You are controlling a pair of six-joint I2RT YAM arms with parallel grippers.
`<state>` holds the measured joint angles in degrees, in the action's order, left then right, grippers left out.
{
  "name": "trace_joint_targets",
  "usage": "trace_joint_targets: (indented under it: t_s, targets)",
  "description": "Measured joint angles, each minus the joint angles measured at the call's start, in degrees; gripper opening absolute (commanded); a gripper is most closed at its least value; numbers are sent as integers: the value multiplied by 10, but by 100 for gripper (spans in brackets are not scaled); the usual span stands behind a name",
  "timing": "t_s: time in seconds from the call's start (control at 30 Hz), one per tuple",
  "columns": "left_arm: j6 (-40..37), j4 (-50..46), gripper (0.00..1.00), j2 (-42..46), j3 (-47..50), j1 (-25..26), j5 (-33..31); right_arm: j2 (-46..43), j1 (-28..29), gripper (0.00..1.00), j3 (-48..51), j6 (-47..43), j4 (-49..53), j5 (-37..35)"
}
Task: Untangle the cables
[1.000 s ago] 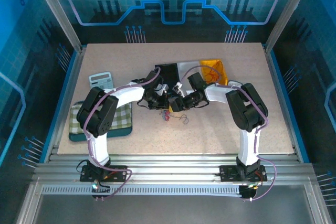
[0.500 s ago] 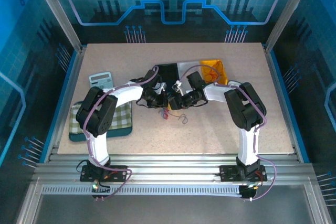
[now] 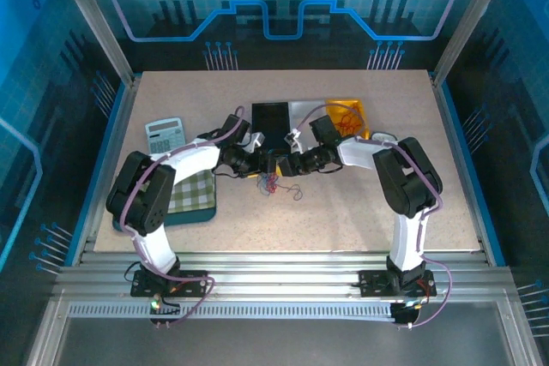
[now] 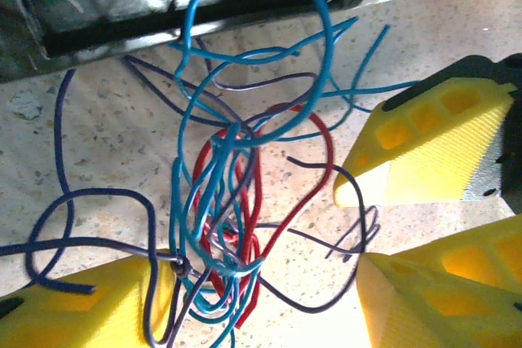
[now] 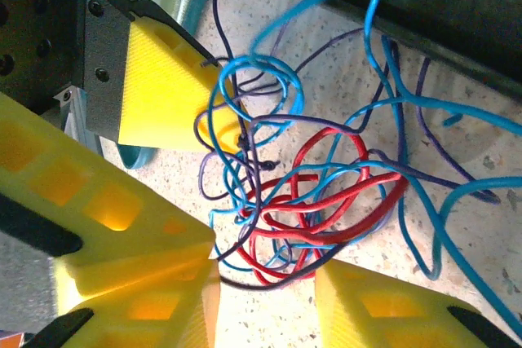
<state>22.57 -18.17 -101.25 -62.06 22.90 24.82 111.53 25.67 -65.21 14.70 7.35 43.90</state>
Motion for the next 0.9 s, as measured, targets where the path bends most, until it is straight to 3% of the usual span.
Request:
trace_joint_targets:
  t_s: [0.4, 0.73, 0.9]
  targets:
    - [15, 27, 57, 46, 30, -5, 3, -49, -5, 37, 36, -19, 29, -26]
    - [12, 14, 48, 8, 7, -6, -17, -49, -6, 36, 37, -21, 36, -47]
    - [9, 4, 37, -9, -3, -6, -26, -41, -5, 35, 10, -15, 37, -49]
